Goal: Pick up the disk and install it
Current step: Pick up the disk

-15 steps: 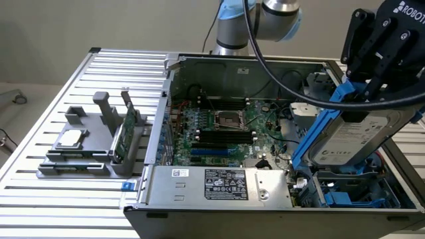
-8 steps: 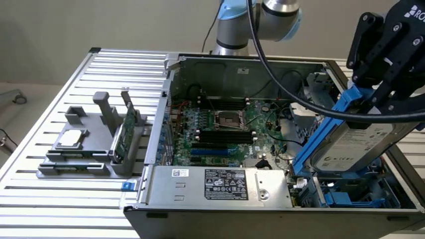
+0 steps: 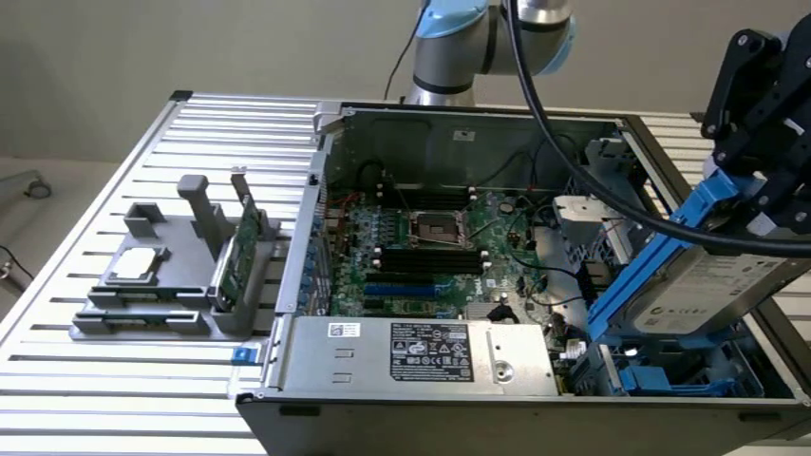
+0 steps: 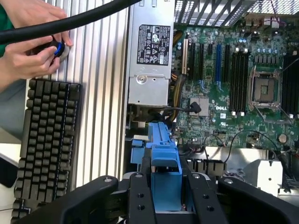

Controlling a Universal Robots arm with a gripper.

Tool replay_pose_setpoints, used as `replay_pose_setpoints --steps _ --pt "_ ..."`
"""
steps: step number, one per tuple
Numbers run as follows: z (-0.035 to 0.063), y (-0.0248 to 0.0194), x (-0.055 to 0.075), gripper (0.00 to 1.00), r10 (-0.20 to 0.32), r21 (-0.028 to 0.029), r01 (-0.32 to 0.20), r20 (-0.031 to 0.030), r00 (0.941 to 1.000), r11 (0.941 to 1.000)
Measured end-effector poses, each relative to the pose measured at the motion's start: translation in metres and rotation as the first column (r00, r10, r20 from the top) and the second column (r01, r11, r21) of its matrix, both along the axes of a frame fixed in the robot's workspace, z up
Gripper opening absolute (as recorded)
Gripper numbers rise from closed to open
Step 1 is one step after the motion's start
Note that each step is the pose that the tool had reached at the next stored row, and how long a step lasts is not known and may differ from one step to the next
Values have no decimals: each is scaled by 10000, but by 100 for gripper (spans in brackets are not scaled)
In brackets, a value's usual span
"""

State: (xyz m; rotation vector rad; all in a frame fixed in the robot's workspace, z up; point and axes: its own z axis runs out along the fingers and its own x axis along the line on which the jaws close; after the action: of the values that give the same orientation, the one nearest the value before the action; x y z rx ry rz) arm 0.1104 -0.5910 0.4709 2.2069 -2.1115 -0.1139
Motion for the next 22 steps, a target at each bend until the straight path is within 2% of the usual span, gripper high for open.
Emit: replay_pose_setpoints --steps 5,11,18,22 --pt "0 -60 16 33 -9 0 9 -34 10000 10000" --pt "-3 -125 123 33 -11 1 11 -56 10000 10000" --pt "-30 -146 215 33 -11 5 11 -56 10000 10000" --pt "-32 -147 222 33 -12 2 12 -56 10000 10000"
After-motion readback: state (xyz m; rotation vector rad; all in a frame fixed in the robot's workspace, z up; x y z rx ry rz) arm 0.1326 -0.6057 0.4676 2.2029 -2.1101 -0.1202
